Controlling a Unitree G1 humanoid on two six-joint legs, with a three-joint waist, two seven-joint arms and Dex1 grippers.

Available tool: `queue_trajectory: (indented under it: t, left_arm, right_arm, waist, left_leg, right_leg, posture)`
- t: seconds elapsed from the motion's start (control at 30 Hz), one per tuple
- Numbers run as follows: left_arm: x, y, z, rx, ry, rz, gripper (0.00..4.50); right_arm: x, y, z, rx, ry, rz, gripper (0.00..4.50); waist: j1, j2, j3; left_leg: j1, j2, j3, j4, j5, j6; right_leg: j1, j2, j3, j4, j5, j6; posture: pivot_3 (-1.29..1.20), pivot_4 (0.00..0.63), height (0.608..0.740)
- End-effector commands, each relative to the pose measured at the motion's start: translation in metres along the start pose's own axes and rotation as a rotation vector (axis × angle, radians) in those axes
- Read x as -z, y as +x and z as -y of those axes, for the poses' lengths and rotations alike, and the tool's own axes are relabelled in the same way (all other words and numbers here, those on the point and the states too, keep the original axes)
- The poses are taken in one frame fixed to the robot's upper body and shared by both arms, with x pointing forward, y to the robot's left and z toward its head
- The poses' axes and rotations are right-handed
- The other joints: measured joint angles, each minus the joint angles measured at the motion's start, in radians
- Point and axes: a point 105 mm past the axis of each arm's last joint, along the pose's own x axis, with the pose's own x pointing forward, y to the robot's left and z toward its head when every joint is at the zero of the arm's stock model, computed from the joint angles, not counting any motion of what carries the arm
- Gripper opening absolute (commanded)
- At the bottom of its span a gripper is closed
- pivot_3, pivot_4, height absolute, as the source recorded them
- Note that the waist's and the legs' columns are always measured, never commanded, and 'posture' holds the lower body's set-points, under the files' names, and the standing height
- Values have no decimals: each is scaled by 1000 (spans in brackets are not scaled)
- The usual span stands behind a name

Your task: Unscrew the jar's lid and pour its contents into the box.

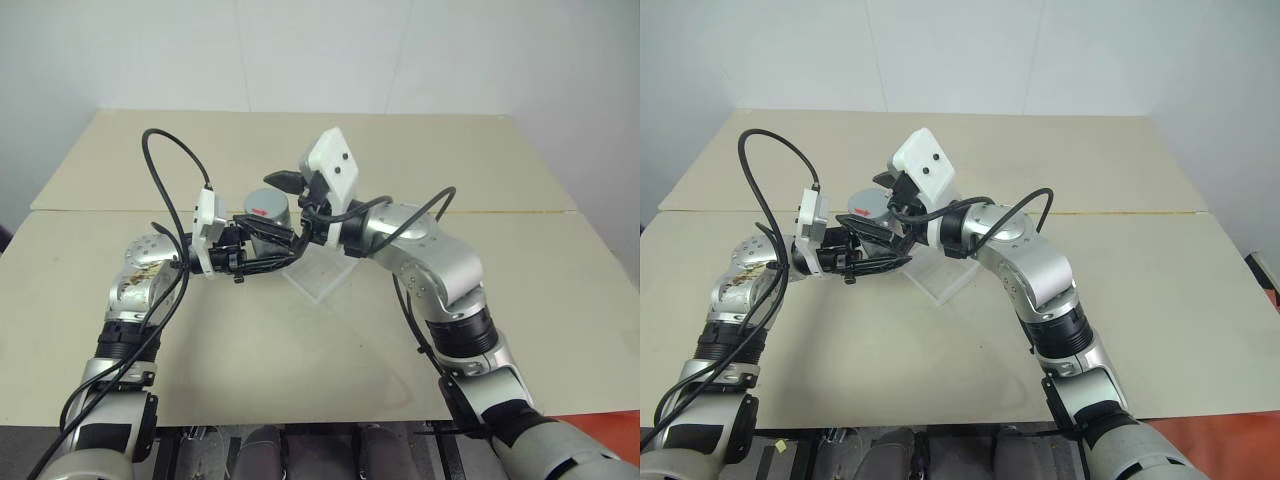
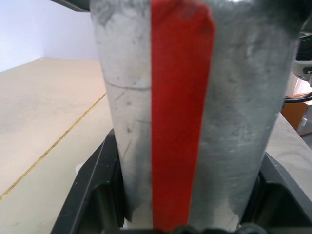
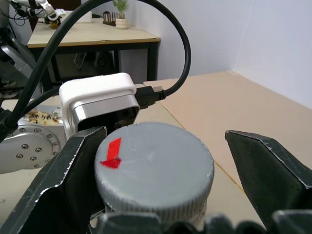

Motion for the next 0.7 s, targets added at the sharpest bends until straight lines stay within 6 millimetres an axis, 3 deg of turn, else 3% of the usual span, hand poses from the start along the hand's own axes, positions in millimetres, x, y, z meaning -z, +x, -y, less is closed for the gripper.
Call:
queue_trajectory:
  t: [0.03,0.37,0.7]
  left_arm:
    - [-11,-4,-1,-8,45,12,2394]
    - [-11,-9,-3,-44,42,18,2394]
    - [-10,-9,0,-35,39,13,2394]
  right_arm:
    - [-14,-6,5,23,-25,35,4442]
    - [-11,-24,8,35,-36,20,4442]
    - [-18,-21,-1,-20,-3,63,4442]
  waist:
    - [0,0,0]
    - [1,0,0]
    - [1,0,0]
  left_leg:
    - [0,0,0,0,0,0]
    - [0,0,-1,0,0,0]
    - [0,0,-1,0,0,0]
  right_leg:
    - [0,0,0,0,0,0]
    - [0,0,0,0,0,0]
    - [0,0,0,0,0,0]
  posture:
    - [0,150,740]
    - [0,150,740]
    - [0,150,740]
